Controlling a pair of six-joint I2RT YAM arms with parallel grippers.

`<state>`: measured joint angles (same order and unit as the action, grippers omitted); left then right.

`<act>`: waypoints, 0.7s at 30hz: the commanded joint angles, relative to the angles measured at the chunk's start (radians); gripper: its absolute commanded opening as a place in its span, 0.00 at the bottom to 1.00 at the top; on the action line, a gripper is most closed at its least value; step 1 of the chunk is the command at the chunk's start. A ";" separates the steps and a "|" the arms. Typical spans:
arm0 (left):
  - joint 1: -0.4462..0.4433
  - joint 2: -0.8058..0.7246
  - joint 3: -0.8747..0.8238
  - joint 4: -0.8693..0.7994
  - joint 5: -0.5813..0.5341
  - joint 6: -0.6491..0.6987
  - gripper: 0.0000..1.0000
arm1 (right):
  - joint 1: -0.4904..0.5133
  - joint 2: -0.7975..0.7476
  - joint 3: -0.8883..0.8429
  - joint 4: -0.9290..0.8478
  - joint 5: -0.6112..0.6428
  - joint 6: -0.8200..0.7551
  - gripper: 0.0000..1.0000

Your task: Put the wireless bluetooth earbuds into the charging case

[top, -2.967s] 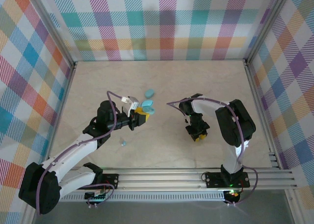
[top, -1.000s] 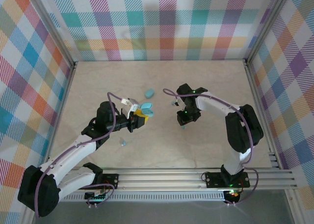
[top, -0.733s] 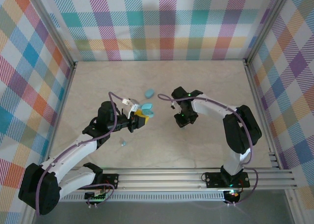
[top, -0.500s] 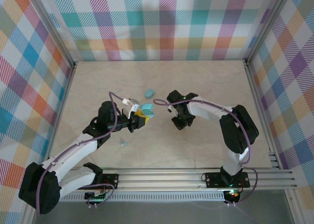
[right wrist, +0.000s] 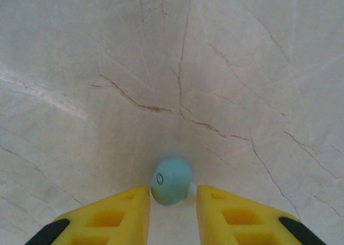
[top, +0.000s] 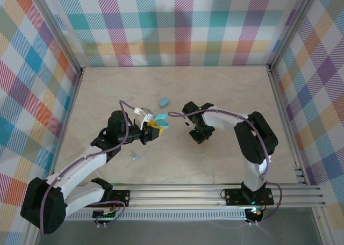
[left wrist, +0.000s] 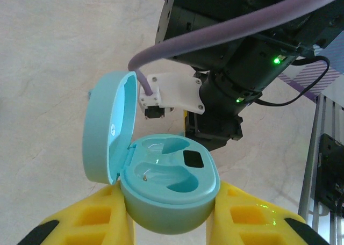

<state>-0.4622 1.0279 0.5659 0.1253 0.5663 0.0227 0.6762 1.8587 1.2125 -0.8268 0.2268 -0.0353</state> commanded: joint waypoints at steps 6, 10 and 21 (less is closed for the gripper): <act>0.004 0.007 0.020 0.014 0.018 0.003 0.00 | 0.014 0.023 0.024 0.000 -0.002 -0.005 0.29; 0.004 0.014 0.023 0.016 0.022 0.003 0.00 | 0.016 0.034 0.028 0.007 -0.006 -0.005 0.29; 0.003 0.014 0.022 0.011 0.021 0.005 0.00 | 0.015 0.079 0.050 0.005 -0.004 0.009 0.30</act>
<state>-0.4622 1.0443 0.5663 0.1257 0.5667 0.0231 0.6823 1.9018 1.2442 -0.8394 0.2279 -0.0349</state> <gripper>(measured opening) 0.297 0.314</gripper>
